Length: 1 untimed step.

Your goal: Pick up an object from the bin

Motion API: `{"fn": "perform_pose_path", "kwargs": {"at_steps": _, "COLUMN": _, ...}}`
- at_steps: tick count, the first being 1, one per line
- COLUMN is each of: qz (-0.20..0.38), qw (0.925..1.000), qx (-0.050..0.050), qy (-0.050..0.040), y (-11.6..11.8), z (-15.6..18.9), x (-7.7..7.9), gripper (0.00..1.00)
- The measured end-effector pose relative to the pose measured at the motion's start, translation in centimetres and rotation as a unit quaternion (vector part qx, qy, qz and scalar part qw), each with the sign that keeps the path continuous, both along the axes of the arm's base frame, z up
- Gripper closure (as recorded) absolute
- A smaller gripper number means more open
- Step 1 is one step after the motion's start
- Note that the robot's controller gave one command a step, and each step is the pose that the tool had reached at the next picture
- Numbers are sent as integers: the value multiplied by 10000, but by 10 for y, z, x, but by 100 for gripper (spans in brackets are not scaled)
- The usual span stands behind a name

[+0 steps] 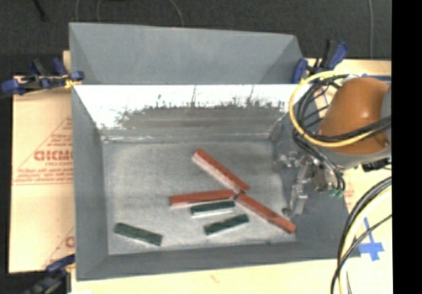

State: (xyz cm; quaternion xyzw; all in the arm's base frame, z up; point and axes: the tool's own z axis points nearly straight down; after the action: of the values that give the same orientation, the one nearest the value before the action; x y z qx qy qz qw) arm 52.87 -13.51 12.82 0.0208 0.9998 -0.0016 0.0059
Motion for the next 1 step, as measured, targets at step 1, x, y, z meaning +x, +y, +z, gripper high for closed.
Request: {"fn": "perform_pose_path", "kwargs": {"at_steps": 1, "qz": -217, "qw": 9997, "qx": 16, "qy": 75, "y": 40, "z": -23, "x": -6, "gripper": 0}}
